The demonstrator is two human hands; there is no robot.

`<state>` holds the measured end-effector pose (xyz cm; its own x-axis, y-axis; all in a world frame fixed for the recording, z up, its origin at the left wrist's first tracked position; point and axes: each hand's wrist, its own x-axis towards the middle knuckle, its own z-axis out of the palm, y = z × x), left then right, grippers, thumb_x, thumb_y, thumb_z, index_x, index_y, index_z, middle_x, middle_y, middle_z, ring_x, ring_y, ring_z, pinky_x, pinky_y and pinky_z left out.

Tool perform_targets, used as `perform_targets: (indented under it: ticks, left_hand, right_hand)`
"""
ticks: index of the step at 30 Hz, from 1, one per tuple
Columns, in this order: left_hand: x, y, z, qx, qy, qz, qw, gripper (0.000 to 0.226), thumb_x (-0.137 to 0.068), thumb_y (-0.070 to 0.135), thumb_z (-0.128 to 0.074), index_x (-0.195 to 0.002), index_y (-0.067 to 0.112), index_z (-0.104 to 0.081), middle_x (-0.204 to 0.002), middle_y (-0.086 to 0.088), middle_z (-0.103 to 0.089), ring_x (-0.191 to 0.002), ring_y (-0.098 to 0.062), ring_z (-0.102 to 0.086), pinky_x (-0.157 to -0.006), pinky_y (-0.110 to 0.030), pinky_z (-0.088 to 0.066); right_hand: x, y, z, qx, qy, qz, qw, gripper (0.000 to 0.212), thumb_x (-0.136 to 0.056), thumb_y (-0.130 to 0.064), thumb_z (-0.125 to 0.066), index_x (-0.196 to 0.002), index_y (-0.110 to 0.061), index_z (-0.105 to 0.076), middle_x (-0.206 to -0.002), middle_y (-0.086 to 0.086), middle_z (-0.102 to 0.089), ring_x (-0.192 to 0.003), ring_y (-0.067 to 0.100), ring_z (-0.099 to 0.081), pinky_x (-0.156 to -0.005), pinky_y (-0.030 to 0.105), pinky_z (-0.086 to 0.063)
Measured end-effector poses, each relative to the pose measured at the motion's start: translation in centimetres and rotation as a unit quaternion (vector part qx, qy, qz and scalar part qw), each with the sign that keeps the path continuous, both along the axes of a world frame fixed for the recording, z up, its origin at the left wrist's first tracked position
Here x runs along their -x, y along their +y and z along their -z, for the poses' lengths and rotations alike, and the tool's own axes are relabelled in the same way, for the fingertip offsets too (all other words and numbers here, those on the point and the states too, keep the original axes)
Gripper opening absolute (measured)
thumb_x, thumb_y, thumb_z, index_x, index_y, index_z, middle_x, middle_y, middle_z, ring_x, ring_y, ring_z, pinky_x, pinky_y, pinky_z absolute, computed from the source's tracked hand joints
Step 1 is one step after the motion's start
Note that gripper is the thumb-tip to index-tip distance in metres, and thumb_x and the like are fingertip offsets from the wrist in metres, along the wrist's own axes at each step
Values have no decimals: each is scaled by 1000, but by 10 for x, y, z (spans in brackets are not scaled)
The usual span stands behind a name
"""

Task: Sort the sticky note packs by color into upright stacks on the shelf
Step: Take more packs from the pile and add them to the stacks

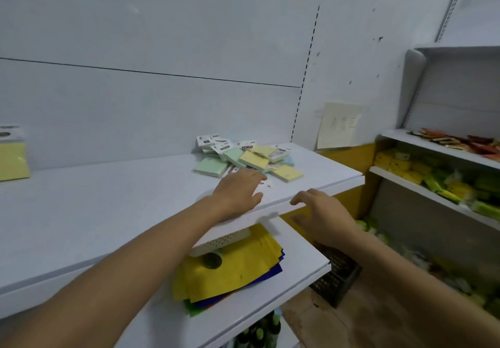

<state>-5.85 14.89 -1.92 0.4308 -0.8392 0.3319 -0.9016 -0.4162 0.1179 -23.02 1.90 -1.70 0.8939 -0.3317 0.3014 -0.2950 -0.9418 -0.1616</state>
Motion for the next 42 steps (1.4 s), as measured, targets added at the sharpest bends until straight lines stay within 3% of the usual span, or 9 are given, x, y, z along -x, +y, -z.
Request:
perform_targets:
  ticks: [8, 15, 21, 25, 29, 34, 38, 42]
  left_hand:
    - [-78, -120, 16, 3, -24, -74, 997, 45, -91, 37, -40, -131, 18, -46, -140, -4, -45, -132, -25, -33, -105, -43, -28]
    - [-94, -140, 39, 90, -66, -66, 992, 36, -89, 37, -41, -120, 24, -53, -128, 6, -57, -127, -18, -41, -98, -36, -25]
    - [-95, -139, 41, 92, -72, -66, 991, 35, -92, 39, -36, -118, 28, -56, -131, 11, -54, -131, -15, -36, -101, -36, -23]
    - [-92, -137, 41, 100, -80, -72, 989, 31, -91, 40, -38, -112, 31, -60, -135, 13, -52, -134, -10, -35, -103, -34, -23]
    - [-90, -137, 36, 116, -59, -80, 988, 39, -89, 41, -42, -125, 30, -53, -141, 14, -46, -134, -7, -34, -105, -27, -19]
    - [-84, -136, 31, 123, -54, -121, 983, 48, -86, 36, -52, -132, 23, -48, -147, 4, -39, -136, -15, -33, -107, -29, -27]
    - [-79, -137, 26, 148, -28, -154, 977, 47, -88, 33, -55, -132, 19, -48, -144, 2, -42, -131, -13, -37, -105, -20, -27]
    - [-74, -134, 23, 197, -72, -234, 949, 46, -91, 40, -43, -126, 12, -55, -131, -2, -56, -121, -19, -50, -100, -33, -41]
  right_hand:
    - [-64, -80, -17, 21, 3, 12, 1000, 32, -89, -42, -56, -117, -27, -56, -123, -3, -58, -107, 17, -55, -91, 37, -49]
    - [-147, -145, -3, -11, -11, 43, 999, 30, -92, -31, -55, -121, -23, -55, -126, 1, -58, -109, 19, -56, -90, 37, -49]
    - [-221, -185, -1, -23, 17, 16, 999, 52, -84, -24, -61, -133, -21, -46, -141, 5, -44, -126, 26, -42, -99, 40, -39]
    - [-257, -202, -10, -74, 54, -52, 994, 48, -75, -20, -61, -122, -21, -53, -128, 1, -55, -116, 23, -50, -96, 36, -42]
    - [-273, -235, -24, -161, 99, -145, 971, 40, -75, -22, -71, -113, -20, -61, -113, -1, -64, -106, 18, -59, -95, 34, -47]
    - [-286, -250, -27, -351, -13, -246, 903, 28, -76, -22, -75, -102, -15, -68, -86, 5, -75, -72, 11, -66, -73, 30, -50]
    - [-301, -240, -15, -403, -87, -264, 872, 30, -72, -31, -79, -93, -17, -63, -77, 4, -72, -71, 17, -64, -66, 29, -47]
    - [-313, -223, 4, -379, -133, -305, 863, 34, -74, -42, -75, -77, -16, -54, -72, -3, -54, -67, 12, -50, -63, 25, -43]
